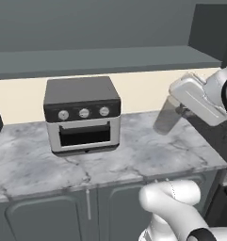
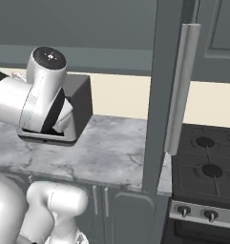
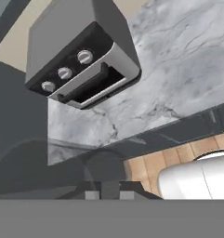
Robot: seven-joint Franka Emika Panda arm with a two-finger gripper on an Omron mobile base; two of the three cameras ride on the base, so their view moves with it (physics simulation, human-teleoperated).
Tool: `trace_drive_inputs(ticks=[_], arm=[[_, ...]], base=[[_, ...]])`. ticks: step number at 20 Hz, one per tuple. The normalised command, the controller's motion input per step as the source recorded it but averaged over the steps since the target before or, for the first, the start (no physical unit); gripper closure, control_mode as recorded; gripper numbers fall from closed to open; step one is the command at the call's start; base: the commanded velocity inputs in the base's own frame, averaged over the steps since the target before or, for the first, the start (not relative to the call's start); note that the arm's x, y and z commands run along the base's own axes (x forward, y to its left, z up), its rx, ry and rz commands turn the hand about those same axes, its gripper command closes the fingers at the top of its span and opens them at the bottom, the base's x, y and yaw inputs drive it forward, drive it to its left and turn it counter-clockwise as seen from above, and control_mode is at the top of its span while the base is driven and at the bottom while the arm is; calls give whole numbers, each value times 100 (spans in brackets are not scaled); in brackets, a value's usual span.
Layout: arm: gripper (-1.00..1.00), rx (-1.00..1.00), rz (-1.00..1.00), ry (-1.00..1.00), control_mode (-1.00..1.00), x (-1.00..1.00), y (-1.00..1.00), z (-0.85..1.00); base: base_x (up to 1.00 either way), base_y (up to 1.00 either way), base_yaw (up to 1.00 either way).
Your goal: There is a bowl on the dining counter. Grab a lemon wedge from the fridge and place it in the bowl. Then get the liquor bottle and glass cup from the cabinet and place them next to the bowl.
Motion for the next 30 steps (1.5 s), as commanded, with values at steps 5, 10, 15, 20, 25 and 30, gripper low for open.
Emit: trace_drive_inputs(ticks=[5,10,15,20,25,30], arm=[[100,0,0,0,100,0,0,0],[100,0,0,0,100,0,0,0],[100,0,0,0,100,0,0,0],[100,0,0,0,100,0,0,0],[100,0,0,0,100,0,0,0],[100,0,0,0,100,0,0,0]], base=[[-100,0,-1],[-98,-3,-38],[-31,-19,-81],[0,-43,-85],[0,-72,-80],[4,-81,-73]])
